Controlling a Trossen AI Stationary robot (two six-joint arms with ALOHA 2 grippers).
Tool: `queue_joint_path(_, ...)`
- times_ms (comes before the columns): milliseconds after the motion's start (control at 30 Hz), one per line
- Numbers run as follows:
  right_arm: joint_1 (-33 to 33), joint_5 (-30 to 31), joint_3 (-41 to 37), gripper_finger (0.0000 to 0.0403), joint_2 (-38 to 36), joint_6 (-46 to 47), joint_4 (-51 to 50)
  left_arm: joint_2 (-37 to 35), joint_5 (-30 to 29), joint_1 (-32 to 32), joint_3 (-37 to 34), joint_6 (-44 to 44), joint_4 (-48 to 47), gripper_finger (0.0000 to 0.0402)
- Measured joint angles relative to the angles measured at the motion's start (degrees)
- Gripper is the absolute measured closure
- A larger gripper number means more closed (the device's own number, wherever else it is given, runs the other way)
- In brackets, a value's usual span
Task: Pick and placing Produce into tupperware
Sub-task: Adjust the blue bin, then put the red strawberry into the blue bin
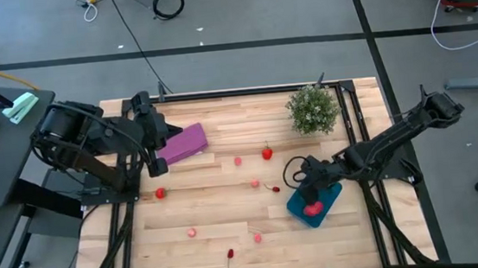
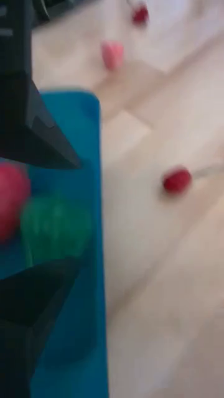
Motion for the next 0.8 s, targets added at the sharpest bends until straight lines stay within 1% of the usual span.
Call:
queue_joint_path(33, 0.20, -0.84, 0.00, 0.0153, 0.00, -0.09, 1.42, 0.00, 0.00, 0.00, 0.00, 0.00, 0.00, 0.0382)
queue_joint_path(133, 0.41, -0.56, 0.02, 0.0153, 0.00, -0.20, 5.45, 0.00, 0.00, 0.00, 0.00, 0.00, 0.00, 0.0375)
queue_joint_path(200, 0.38, -0.25, 0.02, 0.0153, 0.00, 2.99, 7.74, 0.00, 0.00, 0.00, 0.00, 0.00, -0.02, 0.0374)
queue_joint_path(333, -0.06, 0.34, 0.02, 0.0153, 0.00, 6.45, 11.27, 0.00, 0.01, -0.01, 0.00, 0.00, -0.02, 0.0385)
queue_joint_path(400, -0.54, 1.68, 0.02, 0.0153, 0.00, 6.37, 12.41, 0.00, 0.00, -0.02, 0.00, 0.00, -0.02, 0.0391)
queue_joint_path(467, -1.02, 3.20, 0.02, 0.0153, 0.00, 4.29, 12.39, 0.00, 0.00, -0.02, 0.00, 0.00, -0.02, 0.0394)
queue_joint_path(533, -1.35, 6.47, 0.02, 0.0153, 0.00, 0.38, 12.28, 0.00, 0.00, -0.01, 0.00, 0.00, -0.02, 0.0395)
queue_joint_path(567, -1.45, 9.26, 0.02, 0.0153, 0.00, -0.84, 12.39, 0.00, 0.00, -0.01, 0.00, 0.00, -0.02, 0.0394)
queue_joint_path(600, -1.62, 12.33, 0.02, 0.0153, 0.00, -0.66, 12.64, 0.00, 0.00, -0.01, 0.00, 0.00, -0.02, 0.0392)
queue_joint_path(667, -2.34, 18.43, 0.02, 0.0153, 0.00, 2.89, 14.06, 0.00, 0.00, -0.02, 0.00, 0.00, -0.02, 0.0385)
queue_joint_path(700, -2.98, 20.23, 0.02, 0.0153, 0.00, 5.18, 15.32, 0.00, 0.01, 0.00, 0.00, 0.00, -0.02, 0.0381)
queue_joint_path(733, -3.75, 20.90, 0.02, 0.0153, 0.00, 6.97, 16.77, 0.00, 0.00, 0.00, 0.00, 0.01, -0.02, 0.0378)
queue_joint_path(800, -5.31, 20.68, 0.02, 0.0153, 0.00, 7.42, 19.31, 0.00, 0.00, -0.02, 0.00, 0.00, -0.02, 0.0376)
